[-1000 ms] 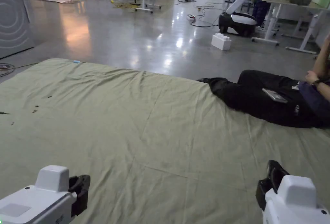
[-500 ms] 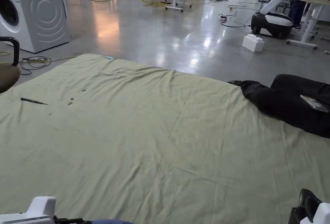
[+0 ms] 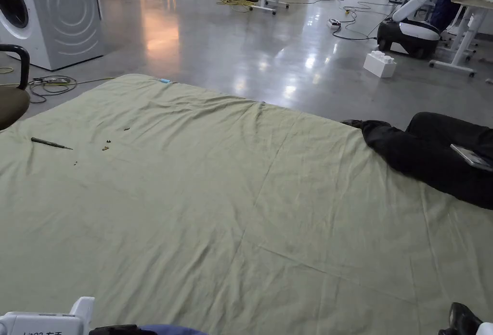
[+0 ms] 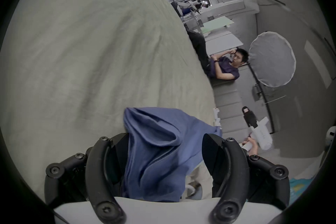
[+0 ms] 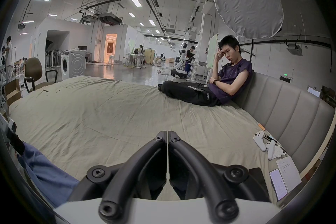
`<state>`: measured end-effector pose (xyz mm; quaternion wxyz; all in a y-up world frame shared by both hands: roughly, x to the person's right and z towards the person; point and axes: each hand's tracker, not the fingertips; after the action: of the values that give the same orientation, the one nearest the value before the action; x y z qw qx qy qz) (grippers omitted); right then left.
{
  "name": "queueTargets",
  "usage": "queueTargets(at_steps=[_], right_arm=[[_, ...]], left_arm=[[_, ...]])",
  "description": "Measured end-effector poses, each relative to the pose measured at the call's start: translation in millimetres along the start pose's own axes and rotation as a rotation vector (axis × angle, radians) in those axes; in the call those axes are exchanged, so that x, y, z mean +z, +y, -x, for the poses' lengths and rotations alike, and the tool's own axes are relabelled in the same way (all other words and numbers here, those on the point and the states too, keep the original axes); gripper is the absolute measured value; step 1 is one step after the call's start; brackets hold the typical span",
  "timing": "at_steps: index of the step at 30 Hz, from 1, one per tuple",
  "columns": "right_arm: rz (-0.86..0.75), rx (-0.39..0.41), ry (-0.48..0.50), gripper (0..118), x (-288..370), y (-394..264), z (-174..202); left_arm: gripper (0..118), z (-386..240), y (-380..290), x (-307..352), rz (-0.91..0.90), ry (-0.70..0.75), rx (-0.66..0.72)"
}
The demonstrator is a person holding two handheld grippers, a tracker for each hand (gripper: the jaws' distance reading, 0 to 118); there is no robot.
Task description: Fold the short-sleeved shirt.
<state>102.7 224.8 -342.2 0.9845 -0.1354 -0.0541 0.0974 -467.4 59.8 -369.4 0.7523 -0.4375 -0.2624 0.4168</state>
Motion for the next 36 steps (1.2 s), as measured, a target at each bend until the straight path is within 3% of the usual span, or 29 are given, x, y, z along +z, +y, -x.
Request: queueTargets(at_steps=[3, 5, 7, 9, 13, 25, 36], right_arm=[[0.006, -0.004, -0.003, 2, 1, 0, 0], [0.012, -0.007, -0.005, 2, 1, -1, -1], [0.014, -0.006, -0.004, 2, 2, -1, -1], [0.016, -0.002, -0.003, 2, 2, -1, -1], [0.018, 0.001, -0.002, 2, 5, -2, -3], [0.017, 0.016, -0.013, 2, 8, -2, -7], [0.01, 0.01, -0.009, 2, 6, -3, -12]], left_arm=[[76, 0, -4, -10, 0.006, -0.008, -0.033], [53, -3, -5, -15, -0.001, -0.008, -0.036], [20, -2, -5, -19, -0.004, 0.027, -0.022], [19, 1, -6, -25, 0.01, 0.101, -0.031], [12, 8, -5, -23, -0.007, 0.041, 0.064], [9, -57, 6, -6, -0.001, 0.07, 0.009], [8, -102, 58, 41, -0.018, 0.225, -0.024]])
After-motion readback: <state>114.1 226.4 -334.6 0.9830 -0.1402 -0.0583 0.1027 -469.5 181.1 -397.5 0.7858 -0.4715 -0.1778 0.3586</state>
